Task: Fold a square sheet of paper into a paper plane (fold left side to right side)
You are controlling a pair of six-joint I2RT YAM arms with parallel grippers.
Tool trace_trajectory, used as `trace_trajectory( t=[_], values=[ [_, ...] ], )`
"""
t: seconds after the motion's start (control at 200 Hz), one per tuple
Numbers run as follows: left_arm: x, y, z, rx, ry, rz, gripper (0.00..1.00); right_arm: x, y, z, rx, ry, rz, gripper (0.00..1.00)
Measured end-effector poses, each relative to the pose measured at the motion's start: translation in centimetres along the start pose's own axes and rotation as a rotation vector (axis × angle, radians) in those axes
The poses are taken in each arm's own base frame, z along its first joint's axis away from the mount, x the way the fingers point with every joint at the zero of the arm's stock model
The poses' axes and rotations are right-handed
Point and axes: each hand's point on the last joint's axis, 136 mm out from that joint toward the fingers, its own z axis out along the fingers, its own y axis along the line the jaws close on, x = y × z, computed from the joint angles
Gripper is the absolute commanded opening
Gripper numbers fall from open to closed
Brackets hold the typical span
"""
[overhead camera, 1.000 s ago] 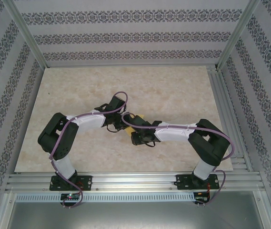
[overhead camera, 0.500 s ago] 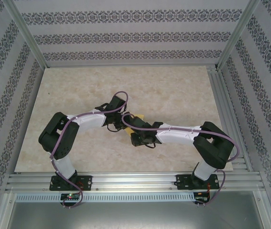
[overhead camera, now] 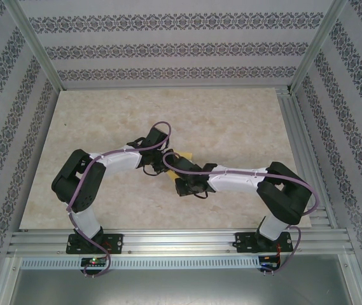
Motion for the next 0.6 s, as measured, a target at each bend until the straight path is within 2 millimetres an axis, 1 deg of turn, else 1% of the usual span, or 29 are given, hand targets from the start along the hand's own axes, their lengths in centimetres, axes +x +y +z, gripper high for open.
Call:
trace_trajectory(
  t=[0.115,0.22,0.4,0.45,0.599],
  values=[
    [0.0,0.0,0.0,0.0,0.001,0.0,0.14,0.6,-0.2,0.4,0.008,0.017,0.001,0.19],
    [0.0,0.1,0.0,-0.002,0.002,-0.001,0.14,1.0,-0.4,0.5,0.01,0.027,0.01,0.17],
    [0.0,0.1,0.0,-0.003,0.002,-0.002,0.14,1.1,-0.4,0.6,0.012,0.029,0.013,0.15],
    [0.1,0.1,0.0,-0.003,0.003,-0.002,0.14,1.1,-0.4,0.6,0.012,0.029,0.014,0.13],
    [0.1,0.1,0.0,-0.003,0.003,-0.002,0.14,1.1,-0.4,0.7,0.011,0.028,0.016,0.12]
  ],
)
